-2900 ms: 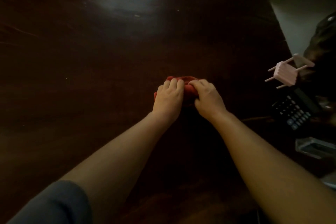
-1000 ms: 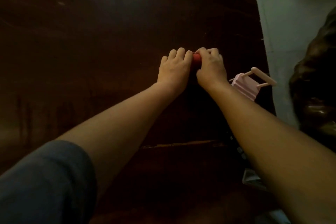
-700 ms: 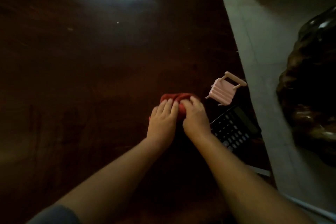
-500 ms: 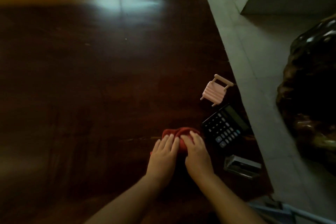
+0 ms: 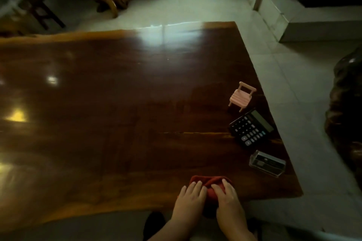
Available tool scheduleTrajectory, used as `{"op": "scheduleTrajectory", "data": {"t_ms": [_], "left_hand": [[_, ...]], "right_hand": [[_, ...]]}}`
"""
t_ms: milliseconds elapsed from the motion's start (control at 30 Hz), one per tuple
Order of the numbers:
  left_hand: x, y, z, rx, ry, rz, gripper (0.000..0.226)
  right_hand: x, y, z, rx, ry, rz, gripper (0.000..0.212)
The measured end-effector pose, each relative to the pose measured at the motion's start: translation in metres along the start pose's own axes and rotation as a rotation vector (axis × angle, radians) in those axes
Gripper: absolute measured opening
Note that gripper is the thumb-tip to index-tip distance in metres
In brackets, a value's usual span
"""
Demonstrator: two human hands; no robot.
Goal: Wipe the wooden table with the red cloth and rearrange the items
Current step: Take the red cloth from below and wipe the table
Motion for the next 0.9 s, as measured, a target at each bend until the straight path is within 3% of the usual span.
{"op": "scheduleTrajectory", "data": {"t_ms": [267, 567, 800, 900], "left_hand": [[-0.039, -0.034, 0.096, -0.053, -0.102, -0.161, 0.062], [-0.103, -0.064, 0.264, -0.045, -0.173, -0.199, 0.082], [-0.181, -0.084, 0.382, 0.083, -0.224, -0.171, 0.064], [-0.204, -0.091, 0.409, 0.112, -0.318, -0.125, 0.069]], "right_hand": [[-0.002, 0.045, 0.087, -0.011, -0.071, -0.009, 0.066], [-0.012, 0.128, 0.247, 0.016, -0.123, -0.076, 0.058], [-0.045, 0.197, 0.353, 0.033, -0.243, 0.092, 0.074], [-0.054, 0.208, 0.379, 0.063, -0.301, 0.182, 0.076]]}}
Point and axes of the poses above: each hand's wrist, its own x-axis towards the middle knuckle, its own y-axis out of the palm, z = x × y, the point moved 7 cm from there along x, towards the middle knuckle, and after that the axes turned 8 degrees about -z, right-handed, at the moved point
